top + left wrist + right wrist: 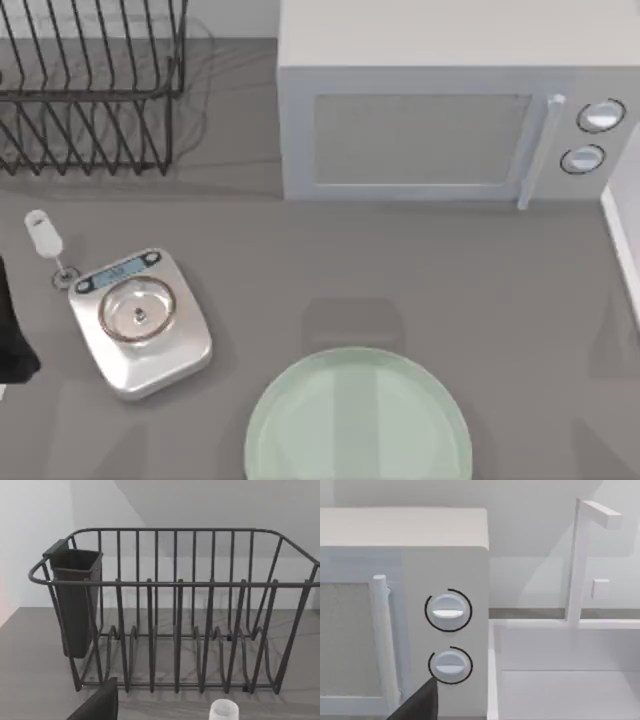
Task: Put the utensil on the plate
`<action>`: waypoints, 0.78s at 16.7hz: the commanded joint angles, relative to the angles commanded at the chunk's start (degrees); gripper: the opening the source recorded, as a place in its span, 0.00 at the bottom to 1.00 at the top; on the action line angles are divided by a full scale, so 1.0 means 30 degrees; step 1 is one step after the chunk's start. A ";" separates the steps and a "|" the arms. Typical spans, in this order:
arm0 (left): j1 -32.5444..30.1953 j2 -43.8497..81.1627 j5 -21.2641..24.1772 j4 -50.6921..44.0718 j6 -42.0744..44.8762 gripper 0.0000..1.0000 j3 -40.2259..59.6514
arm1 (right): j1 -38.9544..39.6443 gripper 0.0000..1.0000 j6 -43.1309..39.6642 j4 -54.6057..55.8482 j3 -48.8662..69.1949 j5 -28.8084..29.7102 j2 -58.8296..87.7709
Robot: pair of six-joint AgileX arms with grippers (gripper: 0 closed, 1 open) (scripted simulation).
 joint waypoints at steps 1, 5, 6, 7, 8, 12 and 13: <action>0.0000 0.0000 0.0000 0.0000 0.0000 1.00 0.0000 | 0.0000 1.00 0.0000 0.0000 0.0000 0.0000 0.0000; 0.0094 0.1272 0.0021 -0.1156 0.0205 1.00 0.1073 | 0.0000 1.00 0.0000 0.0000 0.0000 0.0000 0.0000; 0.0149 0.2086 0.0034 -0.1889 0.0320 1.00 0.1712 | 0.0000 1.00 0.0000 0.0000 0.0000 0.0000 0.0000; 0.0217 0.3121 0.0045 -0.2804 0.0449 1.00 0.2470 | 0.0000 1.00 0.0000 0.0000 0.0000 0.0000 0.0000; 0.0300 0.4355 0.0053 -0.3859 0.0585 1.00 0.3313 | 0.0000 1.00 0.0000 0.0000 0.0000 0.0000 0.0000; 0.0760 1.1178 0.0024 -0.9034 0.1129 1.00 0.7114 | 0.0000 1.00 0.0000 0.0000 0.0000 0.0000 0.0000; 0.0900 1.3189 0.0005 -1.0421 0.1253 1.00 0.8102 | 0.0000 1.00 0.0000 0.0000 0.0000 0.0000 0.0000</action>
